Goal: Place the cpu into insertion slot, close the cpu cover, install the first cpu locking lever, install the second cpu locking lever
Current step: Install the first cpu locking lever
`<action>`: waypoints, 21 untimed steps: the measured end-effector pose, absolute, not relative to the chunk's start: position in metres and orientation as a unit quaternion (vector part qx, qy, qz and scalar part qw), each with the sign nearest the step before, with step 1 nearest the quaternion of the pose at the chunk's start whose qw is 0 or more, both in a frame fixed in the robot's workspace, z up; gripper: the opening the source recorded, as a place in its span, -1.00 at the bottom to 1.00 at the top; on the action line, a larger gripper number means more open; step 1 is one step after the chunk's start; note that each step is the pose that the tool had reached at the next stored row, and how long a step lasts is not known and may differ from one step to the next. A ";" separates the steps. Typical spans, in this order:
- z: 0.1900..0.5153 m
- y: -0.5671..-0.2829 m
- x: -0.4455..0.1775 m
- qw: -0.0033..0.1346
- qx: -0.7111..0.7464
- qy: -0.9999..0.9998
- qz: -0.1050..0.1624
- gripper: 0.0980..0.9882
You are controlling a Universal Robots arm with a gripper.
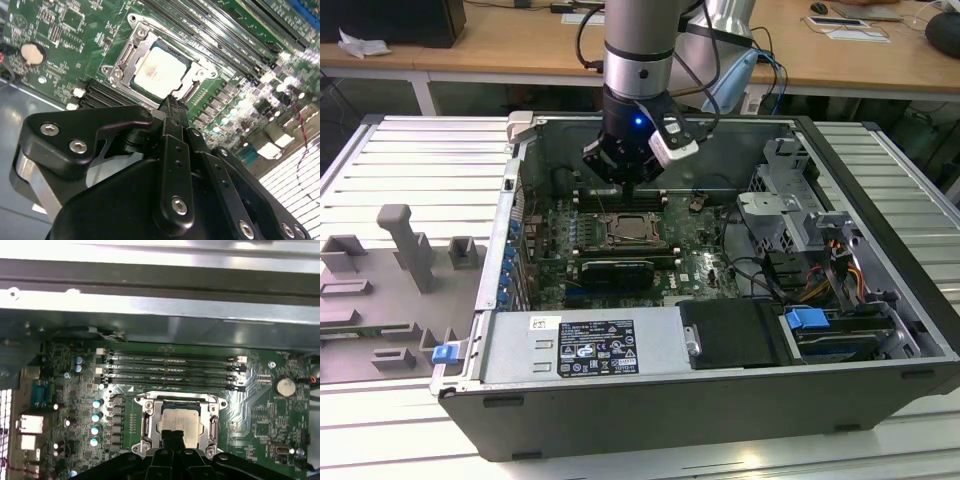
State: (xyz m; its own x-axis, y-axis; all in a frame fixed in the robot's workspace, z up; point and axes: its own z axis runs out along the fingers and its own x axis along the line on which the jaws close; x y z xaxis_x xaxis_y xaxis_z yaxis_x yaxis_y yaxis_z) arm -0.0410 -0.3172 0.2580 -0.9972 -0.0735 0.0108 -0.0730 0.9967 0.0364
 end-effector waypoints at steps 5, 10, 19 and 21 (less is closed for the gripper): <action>0.258 -0.317 -0.044 0.006 0.048 -0.999 -0.018 -0.97; 0.259 -0.317 -0.049 0.005 0.048 -0.999 -0.018 -0.97; 0.261 -0.317 -0.057 0.004 0.048 -0.999 -0.018 -0.97; 0.261 -0.317 -0.059 0.004 0.048 -0.999 -0.018 -0.97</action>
State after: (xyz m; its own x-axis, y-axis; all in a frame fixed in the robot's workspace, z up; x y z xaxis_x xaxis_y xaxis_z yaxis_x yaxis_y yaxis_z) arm -0.0587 -0.3172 0.2607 -0.9954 -0.0958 0.0070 -0.0955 0.9947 0.0371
